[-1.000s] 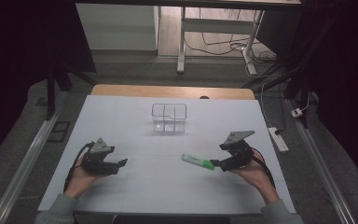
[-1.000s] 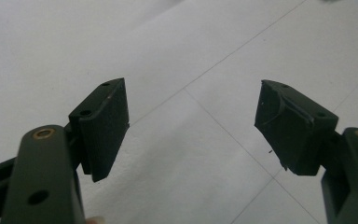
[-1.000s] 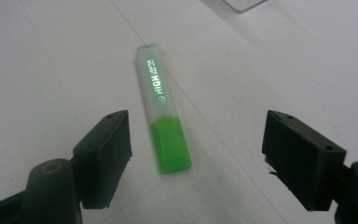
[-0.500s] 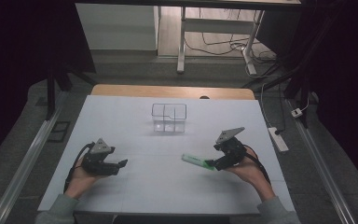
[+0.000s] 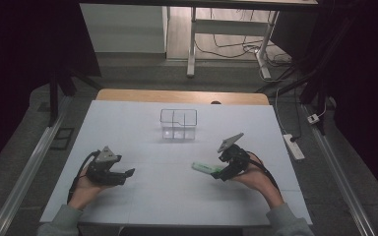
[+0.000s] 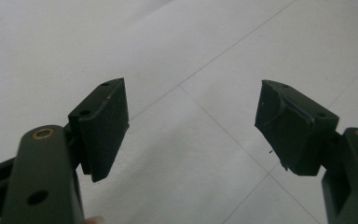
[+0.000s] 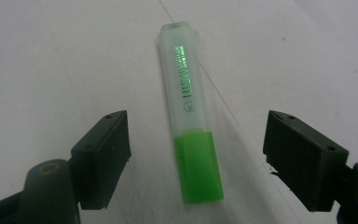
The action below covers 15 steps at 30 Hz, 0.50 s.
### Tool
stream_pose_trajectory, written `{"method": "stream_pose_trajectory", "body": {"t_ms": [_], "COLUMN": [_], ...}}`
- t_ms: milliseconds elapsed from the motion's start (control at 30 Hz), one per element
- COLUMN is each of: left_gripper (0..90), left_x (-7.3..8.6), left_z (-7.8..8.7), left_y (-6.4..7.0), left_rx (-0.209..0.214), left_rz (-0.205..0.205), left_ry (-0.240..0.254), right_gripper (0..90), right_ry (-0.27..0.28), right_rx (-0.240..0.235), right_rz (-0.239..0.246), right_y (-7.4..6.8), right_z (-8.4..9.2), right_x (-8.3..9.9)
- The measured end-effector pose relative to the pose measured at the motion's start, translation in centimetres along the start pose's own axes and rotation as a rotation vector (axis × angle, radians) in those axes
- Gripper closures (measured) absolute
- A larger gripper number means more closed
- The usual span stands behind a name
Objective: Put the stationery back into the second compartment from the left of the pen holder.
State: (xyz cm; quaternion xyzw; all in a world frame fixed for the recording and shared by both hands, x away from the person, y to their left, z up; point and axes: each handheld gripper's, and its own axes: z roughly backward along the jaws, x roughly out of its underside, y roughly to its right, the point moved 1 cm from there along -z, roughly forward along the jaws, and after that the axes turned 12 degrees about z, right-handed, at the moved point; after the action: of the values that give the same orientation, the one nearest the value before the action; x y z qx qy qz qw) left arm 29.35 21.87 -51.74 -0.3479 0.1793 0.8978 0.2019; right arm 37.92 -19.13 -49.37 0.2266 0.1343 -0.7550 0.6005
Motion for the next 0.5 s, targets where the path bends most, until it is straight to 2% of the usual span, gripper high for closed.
{"method": "stream_pose_trajectory", "body": {"t_ms": [133, 400, 500], "left_gripper": [25.7, 25.5, 25.4], "left_x": [0.0, 0.0, 0.0], "left_z": [0.0, -0.1, -0.1], "left_y": [0.0, -0.1, 0.0], "left_rx": [0.001, 0.000, 0.001], "left_rz": [0.000, -0.004, -0.006], "left_ry": [-0.001, -0.010, -0.012], "right_gripper": [24.7, 27.3, 31.5], "right_ry": [-0.022, -0.050, -0.064], "right_rx": [-0.027, -0.030, -0.033], "right_rz": [0.005, 0.004, 0.007], "right_y": [0.0, 0.1, 0.3], "right_z": [-0.5, -1.3, -1.7], "right_x": [-0.4, -0.7, -0.6]}}
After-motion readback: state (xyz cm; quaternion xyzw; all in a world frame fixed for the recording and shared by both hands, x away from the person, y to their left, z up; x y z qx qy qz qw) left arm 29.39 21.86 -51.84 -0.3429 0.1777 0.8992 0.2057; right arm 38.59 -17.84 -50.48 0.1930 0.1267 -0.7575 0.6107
